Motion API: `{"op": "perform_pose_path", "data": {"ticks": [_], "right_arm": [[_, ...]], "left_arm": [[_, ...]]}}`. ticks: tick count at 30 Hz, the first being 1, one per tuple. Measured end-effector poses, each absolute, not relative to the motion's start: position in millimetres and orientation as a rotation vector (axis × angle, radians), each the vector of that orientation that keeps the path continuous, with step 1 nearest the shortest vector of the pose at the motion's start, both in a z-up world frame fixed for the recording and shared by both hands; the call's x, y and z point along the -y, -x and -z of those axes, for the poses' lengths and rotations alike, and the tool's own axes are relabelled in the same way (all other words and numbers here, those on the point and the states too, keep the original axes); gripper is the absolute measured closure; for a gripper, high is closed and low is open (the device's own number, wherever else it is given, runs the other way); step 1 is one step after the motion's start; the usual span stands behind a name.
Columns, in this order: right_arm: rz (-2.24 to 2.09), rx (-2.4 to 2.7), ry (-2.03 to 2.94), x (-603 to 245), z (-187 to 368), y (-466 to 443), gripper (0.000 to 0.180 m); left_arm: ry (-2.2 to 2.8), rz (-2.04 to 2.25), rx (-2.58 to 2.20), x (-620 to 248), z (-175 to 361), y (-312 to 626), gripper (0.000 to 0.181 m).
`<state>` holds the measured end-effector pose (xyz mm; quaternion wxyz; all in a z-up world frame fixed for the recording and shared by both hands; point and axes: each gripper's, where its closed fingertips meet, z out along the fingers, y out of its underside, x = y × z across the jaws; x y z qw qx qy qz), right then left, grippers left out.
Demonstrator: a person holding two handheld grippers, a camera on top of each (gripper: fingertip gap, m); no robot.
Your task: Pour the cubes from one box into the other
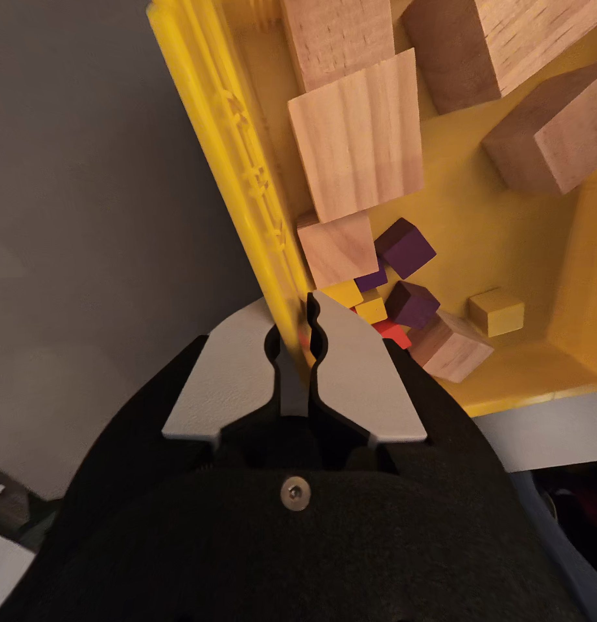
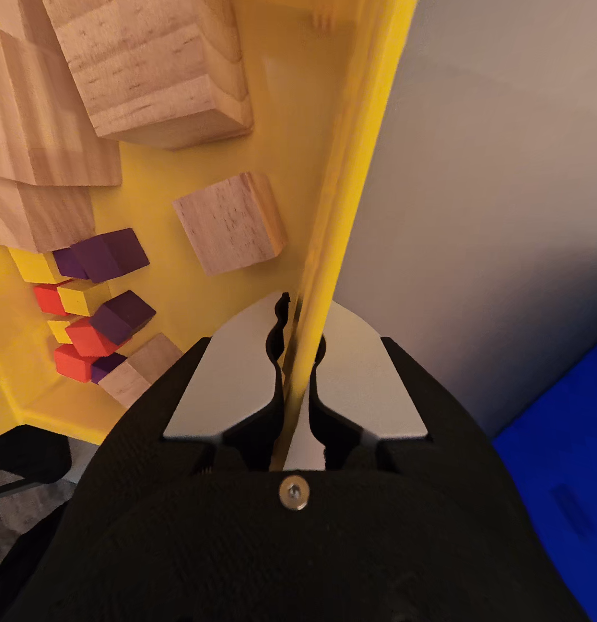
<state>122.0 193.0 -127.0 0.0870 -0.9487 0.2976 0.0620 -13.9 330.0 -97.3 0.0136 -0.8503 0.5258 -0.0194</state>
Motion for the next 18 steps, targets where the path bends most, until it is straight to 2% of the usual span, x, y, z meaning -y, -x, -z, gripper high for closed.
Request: {"op": "perform_pose_path", "data": {"ticks": [2, 7, 18], "right_arm": [[-0.171, -0.876, 2.834, -192.9, 127.7, -122.3, 0.169], [-0.187, -0.825, 2.901, -188.7, 129.2, -119.4, 0.172], [-0.187, -0.790, 2.900, -195.2, 129.7, -122.1, 0.175]], "left_arm": [[2.687, 0.121, -1.594, -327.0, 103.6, 12.1, 0.175], [2.761, 0.297, -1.524, -327.1, 103.3, 11.6, 0.176], [2.746, 0.184, -1.563, -328.7, 102.7, 12.8, 0.176]]}}
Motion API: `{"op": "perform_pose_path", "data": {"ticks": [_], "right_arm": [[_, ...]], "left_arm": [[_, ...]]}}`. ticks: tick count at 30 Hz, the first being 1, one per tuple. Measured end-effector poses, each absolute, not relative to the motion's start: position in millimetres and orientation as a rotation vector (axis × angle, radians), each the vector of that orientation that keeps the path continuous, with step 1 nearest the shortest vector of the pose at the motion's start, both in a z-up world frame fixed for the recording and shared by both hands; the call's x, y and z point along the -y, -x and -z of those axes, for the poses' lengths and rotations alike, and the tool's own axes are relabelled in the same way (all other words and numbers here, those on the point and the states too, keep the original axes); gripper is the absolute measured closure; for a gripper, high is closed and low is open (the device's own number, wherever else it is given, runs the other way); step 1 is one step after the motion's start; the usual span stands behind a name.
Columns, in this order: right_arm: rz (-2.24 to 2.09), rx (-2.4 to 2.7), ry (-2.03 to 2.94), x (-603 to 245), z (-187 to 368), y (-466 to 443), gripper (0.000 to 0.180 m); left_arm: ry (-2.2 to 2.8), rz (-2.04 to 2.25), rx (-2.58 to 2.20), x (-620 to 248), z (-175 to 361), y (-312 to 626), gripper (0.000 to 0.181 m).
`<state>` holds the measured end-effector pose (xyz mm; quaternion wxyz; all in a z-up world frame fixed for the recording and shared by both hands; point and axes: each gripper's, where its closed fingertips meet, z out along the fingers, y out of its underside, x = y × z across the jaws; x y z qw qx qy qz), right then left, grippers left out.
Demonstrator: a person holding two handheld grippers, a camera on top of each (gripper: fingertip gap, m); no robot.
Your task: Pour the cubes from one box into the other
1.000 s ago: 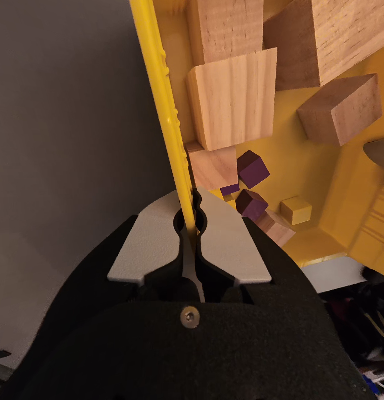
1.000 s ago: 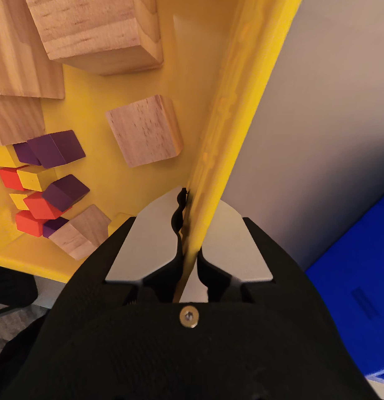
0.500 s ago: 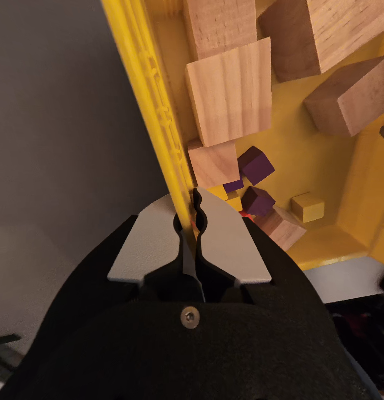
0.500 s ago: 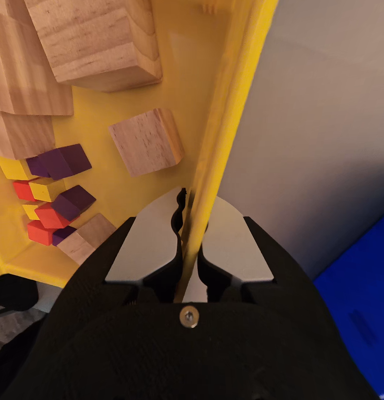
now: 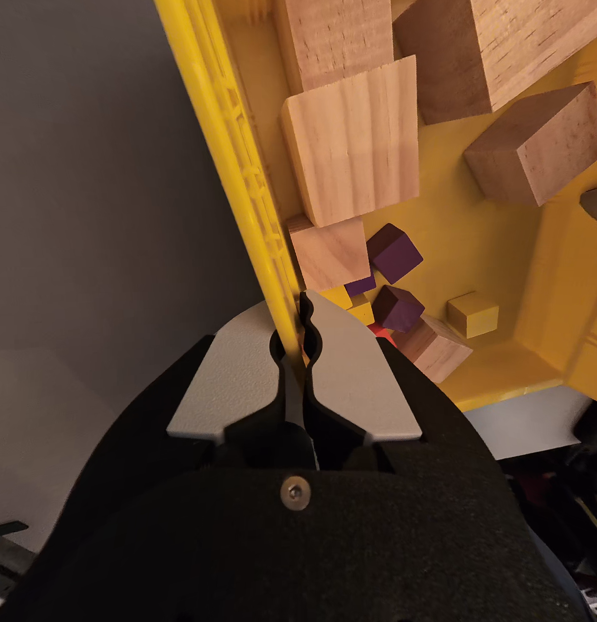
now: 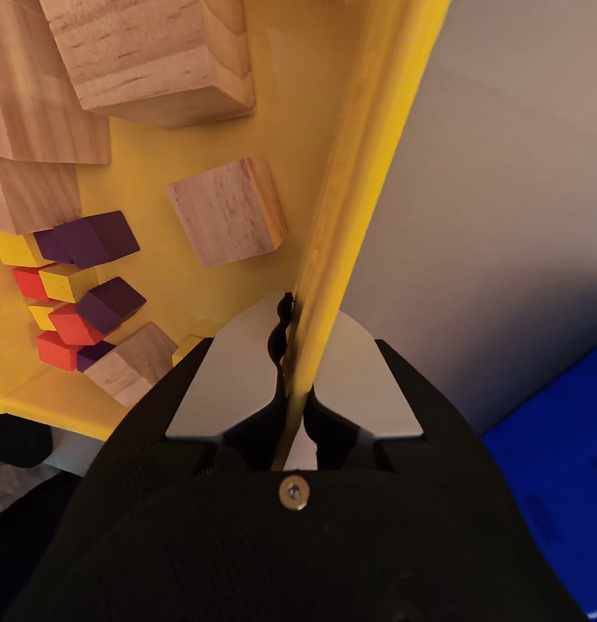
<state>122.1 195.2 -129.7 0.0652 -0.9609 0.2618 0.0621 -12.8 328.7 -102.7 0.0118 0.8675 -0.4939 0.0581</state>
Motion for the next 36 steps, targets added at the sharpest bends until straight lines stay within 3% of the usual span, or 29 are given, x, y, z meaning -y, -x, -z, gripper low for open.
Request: {"op": "perform_pose_path", "data": {"ticks": [6, 13, 25, 36], "right_arm": [[-0.175, -0.801, 2.855, -181, 118, -127, 0.175], [-0.120, -0.840, 2.791, -148, 67, -140, 0.176], [0.132, -1.046, 2.507, -15, -107, -228, 0.176], [0.241, -1.358, 2.417, 142, -94, -326, 0.176]], "left_arm": [[-2.684, -0.165, 1.567, -315, 89, 9, 0.176], [-2.711, -0.146, 1.661, -285, 37, -9, 0.176], [-2.725, -0.331, 2.010, -172, -135, -129, 0.177], [-2.407, -0.462, 2.238, -38, -107, -266, 0.177]]}}
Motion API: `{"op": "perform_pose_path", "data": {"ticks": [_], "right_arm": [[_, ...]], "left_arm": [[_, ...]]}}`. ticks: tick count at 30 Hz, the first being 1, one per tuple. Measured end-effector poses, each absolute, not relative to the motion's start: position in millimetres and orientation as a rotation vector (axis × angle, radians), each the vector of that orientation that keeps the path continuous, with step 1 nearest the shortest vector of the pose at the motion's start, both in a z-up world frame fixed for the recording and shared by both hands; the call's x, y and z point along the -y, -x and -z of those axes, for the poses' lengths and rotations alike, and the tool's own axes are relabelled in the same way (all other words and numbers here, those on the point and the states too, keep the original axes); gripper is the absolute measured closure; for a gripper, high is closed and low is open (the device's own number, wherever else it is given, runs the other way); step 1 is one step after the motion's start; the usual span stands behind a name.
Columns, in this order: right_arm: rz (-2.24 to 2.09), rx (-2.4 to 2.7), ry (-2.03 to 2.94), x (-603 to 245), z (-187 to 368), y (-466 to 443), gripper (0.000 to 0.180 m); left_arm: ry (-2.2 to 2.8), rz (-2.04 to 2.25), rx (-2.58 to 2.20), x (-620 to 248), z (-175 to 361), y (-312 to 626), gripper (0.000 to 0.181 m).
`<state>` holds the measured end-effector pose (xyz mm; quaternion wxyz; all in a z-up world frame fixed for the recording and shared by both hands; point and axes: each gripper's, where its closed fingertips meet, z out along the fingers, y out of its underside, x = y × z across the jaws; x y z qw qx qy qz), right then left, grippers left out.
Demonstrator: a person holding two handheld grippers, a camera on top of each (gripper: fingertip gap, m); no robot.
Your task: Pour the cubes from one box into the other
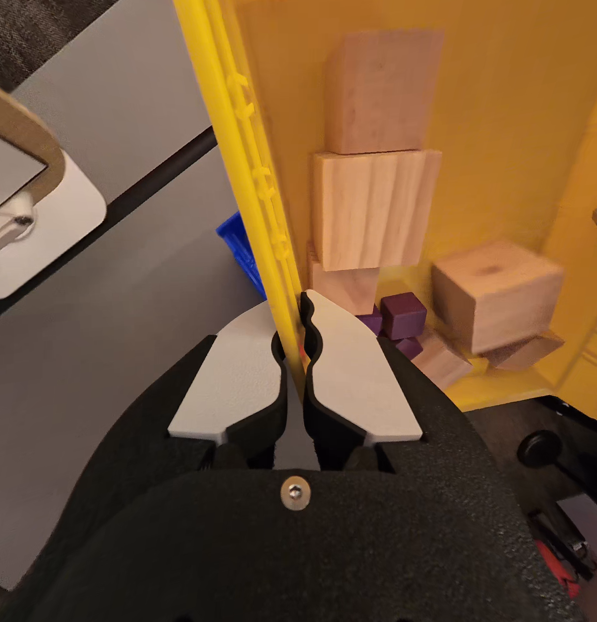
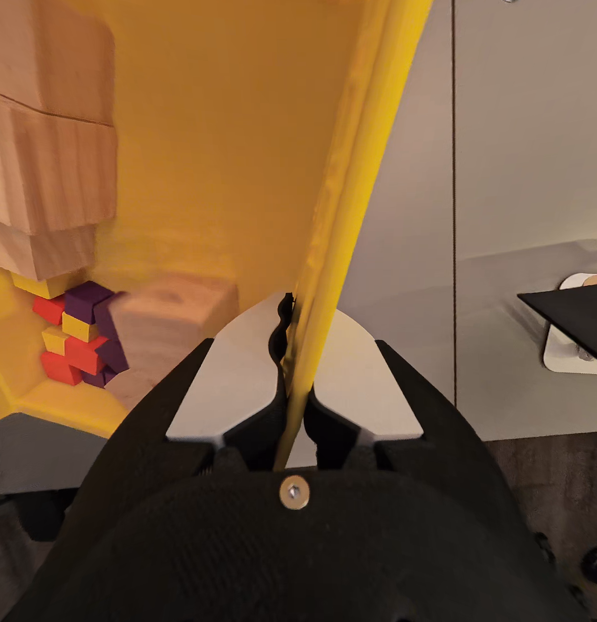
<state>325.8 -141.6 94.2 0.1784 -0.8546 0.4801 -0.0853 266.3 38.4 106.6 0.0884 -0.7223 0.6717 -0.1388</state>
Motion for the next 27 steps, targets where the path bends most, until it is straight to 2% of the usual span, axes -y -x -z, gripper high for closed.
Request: {"op": "perform_pose_path", "data": {"ticks": [9, 27], "right_arm": [[0.279, -1.346, 2.412, 148, -67, -390, 0.175], [0.608, -1.147, 2.145, 116, -82, -431, 0.175]], "left_arm": [[2.121, 0.492, -1.998, -35, -76, -332, 0.177], [1.874, 0.727, -1.739, -65, -85, -369, 0.177]]}}
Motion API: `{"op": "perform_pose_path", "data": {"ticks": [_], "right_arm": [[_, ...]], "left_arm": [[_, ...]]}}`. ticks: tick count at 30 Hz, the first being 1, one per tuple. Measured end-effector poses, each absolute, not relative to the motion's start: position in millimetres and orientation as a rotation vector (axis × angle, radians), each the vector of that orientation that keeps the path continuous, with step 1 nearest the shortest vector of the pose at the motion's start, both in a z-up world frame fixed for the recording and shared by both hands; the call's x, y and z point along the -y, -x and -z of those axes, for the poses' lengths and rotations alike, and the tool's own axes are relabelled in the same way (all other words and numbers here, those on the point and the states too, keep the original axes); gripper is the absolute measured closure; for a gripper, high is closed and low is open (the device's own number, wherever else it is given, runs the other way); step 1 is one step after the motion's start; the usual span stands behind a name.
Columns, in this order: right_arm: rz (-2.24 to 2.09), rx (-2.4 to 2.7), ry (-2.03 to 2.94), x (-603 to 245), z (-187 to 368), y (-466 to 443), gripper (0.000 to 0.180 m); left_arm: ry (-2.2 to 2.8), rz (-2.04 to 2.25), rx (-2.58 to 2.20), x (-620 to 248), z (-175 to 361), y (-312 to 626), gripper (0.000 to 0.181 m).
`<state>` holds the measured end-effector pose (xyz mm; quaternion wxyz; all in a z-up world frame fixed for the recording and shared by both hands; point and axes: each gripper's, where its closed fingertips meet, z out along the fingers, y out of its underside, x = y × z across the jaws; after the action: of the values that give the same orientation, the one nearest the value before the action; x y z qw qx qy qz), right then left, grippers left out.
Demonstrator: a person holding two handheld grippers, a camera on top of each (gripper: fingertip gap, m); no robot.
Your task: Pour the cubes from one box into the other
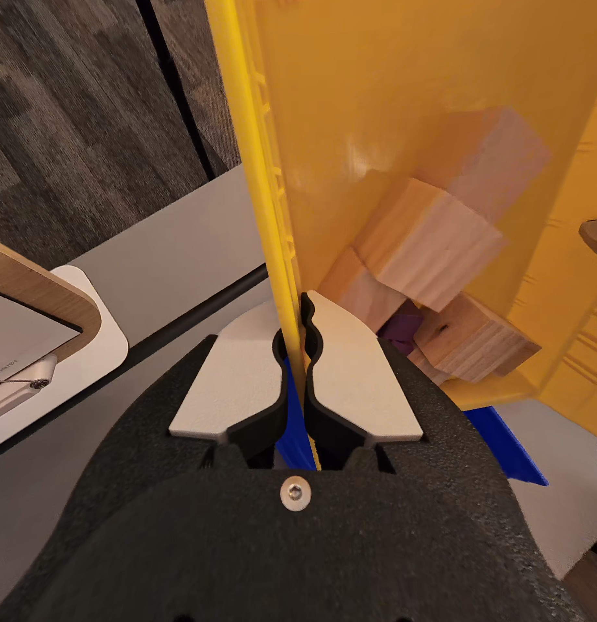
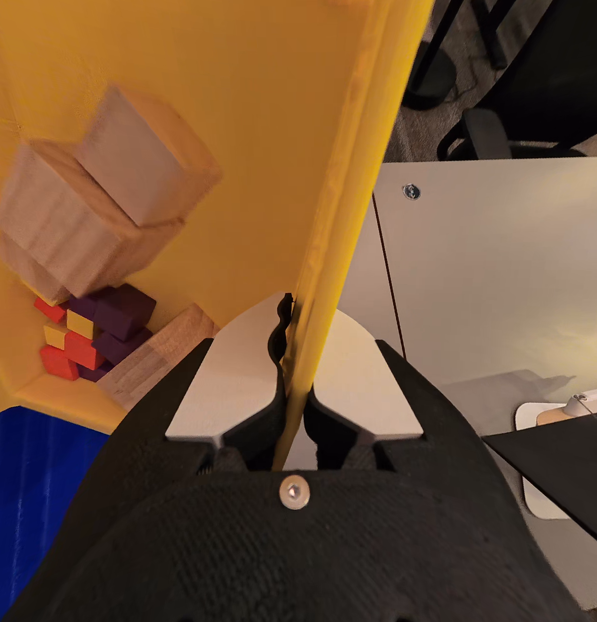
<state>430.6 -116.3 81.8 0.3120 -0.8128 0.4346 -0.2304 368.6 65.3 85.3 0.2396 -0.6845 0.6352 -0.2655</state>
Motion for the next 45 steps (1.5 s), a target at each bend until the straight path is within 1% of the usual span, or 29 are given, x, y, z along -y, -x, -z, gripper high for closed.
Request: {"op": "perform_pose_path", "data": {"ticks": [9, 22, 30, 34, 39, 41, 45], "right_arm": [[0.644, -1.131, 2.100, 114, -68, -424, 0.175], [0.835, -1.035, 1.858, 117, -90, -420, 0.175], [0.954, -0.980, 1.831, 117, -94, -397, 0.173], [0.996, -0.986, 1.843, 118, -91, -393, 0.174], [0.969, -1.018, 1.813, 119, -93, -390, 0.174], [0.995, -1.010, 1.746, 119, -101, -383, 0.175], [1.015, -1.036, 1.697, 123, -105, -376, 0.175]], "left_arm": [[1.827, 0.762, -1.699, -68, -72, -364, 0.177], [1.605, 0.958, -1.503, -65, -96, -366, 0.177], [1.639, 1.123, -1.429, -67, -92, -359, 0.177], [1.633, 1.058, -1.487, -65, -80, -355, 0.178], [1.580, 1.027, -1.482, -65, -91, -351, 0.178], [1.529, 1.063, -1.438, -66, -103, -350, 0.178], [1.492, 1.104, -1.391, -63, -111, -347, 0.178]]}}
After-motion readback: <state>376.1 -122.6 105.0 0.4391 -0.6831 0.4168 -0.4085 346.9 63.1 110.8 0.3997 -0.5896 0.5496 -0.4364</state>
